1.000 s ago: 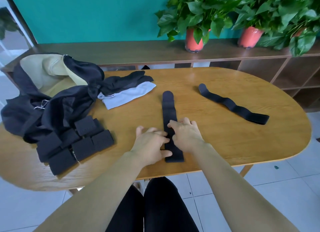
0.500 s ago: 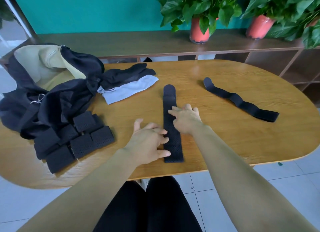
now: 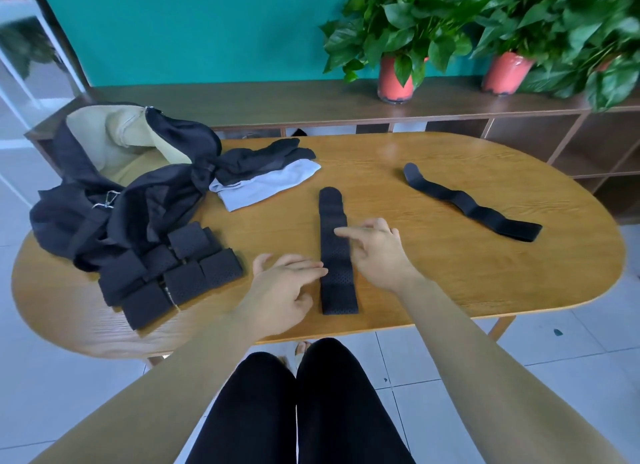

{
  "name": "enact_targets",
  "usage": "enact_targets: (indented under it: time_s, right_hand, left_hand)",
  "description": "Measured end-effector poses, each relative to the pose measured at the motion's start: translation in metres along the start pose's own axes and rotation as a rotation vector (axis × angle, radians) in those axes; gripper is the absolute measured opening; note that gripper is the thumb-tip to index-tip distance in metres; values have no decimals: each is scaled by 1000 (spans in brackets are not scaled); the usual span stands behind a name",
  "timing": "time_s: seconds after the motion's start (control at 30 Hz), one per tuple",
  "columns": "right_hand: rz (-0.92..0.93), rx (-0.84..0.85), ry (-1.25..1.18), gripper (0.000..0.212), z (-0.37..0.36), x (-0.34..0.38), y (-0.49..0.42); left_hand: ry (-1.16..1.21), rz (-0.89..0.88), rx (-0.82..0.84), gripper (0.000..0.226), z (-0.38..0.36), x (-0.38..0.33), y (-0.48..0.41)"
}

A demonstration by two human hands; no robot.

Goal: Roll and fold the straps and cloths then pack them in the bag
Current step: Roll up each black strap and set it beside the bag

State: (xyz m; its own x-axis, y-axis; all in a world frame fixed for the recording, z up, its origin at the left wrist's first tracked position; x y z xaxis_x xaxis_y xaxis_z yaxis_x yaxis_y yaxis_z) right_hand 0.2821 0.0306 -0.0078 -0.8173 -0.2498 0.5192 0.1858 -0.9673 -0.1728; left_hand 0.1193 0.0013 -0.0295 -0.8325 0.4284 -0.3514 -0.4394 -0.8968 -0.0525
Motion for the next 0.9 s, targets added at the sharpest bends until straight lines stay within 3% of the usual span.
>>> enact_targets:
  time_s: [0.1,0.23,0.37,0.47,0.57,0.9]
  right_hand:
    - [-30,62,-144,66,-5,-1,38]
    - [-166,164,-241,70,-27,-15,63]
    - [-174,3,-293,51,-30,-17,56]
    - [-302,-161,-415,36,-35,-27,47]
    - [-379,-239,-389,30,-39,-29,43]
    - [-395,-316,-295,30,-40,-27,41]
  left_hand:
    - [-17,-24,67,69,-8,-5,8]
    - [7,48,57,71,-16,-7,11]
    - [100,167,-49,56,-13,-2,3]
    - [87,243,-127,39,-12,0,-3]
    - [67,306,-216,27,-9,-1,-8]
    - [-99,284,-229,50,-11,-6,-27]
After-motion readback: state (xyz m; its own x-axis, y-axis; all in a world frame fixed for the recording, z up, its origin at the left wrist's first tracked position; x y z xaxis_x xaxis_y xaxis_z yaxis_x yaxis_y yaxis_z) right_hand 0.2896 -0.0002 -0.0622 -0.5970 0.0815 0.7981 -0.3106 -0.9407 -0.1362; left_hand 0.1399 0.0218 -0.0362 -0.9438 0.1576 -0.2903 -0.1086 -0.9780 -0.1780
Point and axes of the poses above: each hand's wrist, its own y-axis away from the middle knuckle, its own z-axis out of the back of the hand, x = y × z, the point moved 6 cm from there along -y, towards the middle knuckle, and after that the axes turned 4 degrees about z, right-handed, at the moved point
